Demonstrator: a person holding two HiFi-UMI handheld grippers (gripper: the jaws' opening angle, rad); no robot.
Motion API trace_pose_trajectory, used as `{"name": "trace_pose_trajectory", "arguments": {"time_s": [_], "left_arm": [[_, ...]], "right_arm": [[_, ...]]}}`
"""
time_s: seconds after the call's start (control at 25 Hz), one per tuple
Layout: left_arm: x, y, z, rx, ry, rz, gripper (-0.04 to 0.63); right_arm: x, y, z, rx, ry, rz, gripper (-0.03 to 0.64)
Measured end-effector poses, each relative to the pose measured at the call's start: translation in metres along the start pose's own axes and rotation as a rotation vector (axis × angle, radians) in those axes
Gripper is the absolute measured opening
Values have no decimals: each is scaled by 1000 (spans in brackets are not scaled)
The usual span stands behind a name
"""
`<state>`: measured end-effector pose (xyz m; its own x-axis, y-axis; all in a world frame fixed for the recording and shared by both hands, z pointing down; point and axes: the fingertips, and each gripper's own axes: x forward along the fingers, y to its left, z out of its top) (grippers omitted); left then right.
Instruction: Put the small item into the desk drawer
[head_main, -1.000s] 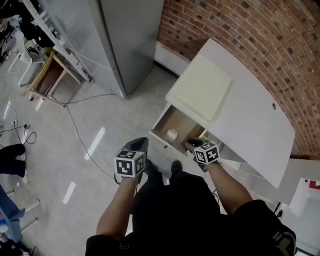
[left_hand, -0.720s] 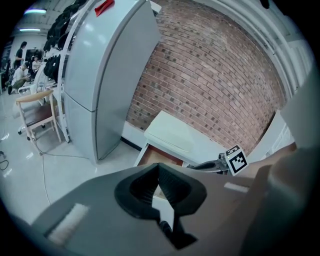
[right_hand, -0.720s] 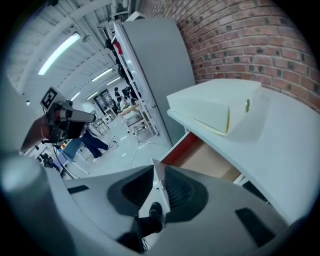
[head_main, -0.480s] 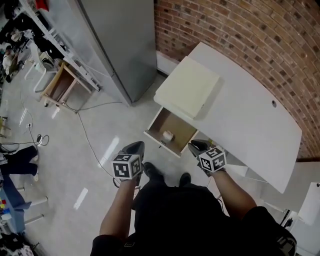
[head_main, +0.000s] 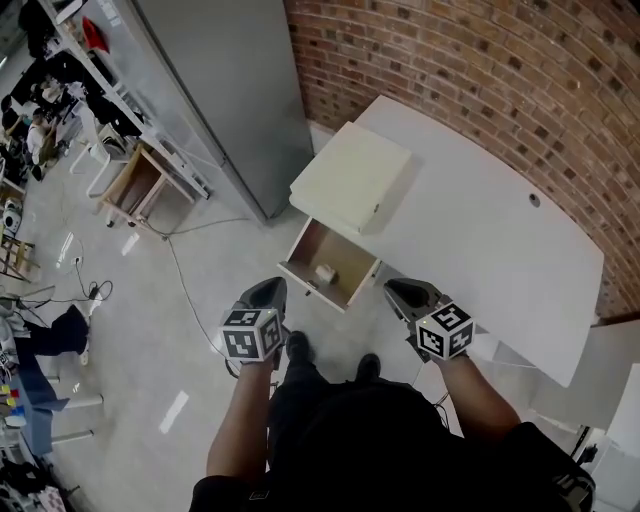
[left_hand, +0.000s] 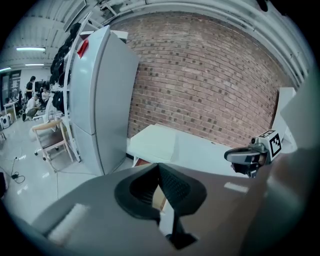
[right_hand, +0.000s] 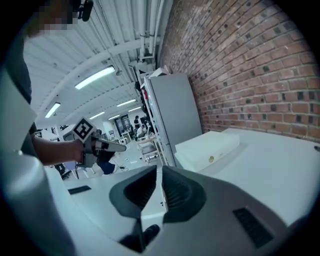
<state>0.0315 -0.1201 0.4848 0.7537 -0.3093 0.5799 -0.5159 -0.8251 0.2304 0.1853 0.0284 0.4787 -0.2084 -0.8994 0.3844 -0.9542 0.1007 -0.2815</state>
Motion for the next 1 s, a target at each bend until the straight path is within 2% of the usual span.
{"name": "trace_pose_trajectory", "arguments": {"time_s": [0.2, 0.4, 0.6, 0.76, 0.88, 1.0], "left_arm": [[-27, -20, 23, 46, -64, -49, 12], [-44, -21, 55, 108, -122, -121, 12], [-67, 8, 89, 178, -173, -182, 12], [-84, 39, 124, 248, -238, -205, 12], [-95, 60, 143, 273, -294, -226, 12], [-102, 82, 150, 278, -316, -236, 11]], "right_arm": [[-27, 12, 34, -18, -118, -55, 32], [-45, 26, 77, -40, -242, -126, 22], [-34, 51, 111, -6, -353, -196, 15], [-11, 82, 141, -38, -390, -213, 14], [6, 101, 162, -68, -406, -219, 14], [22, 114, 179, -83, -433, -243, 14]]}}
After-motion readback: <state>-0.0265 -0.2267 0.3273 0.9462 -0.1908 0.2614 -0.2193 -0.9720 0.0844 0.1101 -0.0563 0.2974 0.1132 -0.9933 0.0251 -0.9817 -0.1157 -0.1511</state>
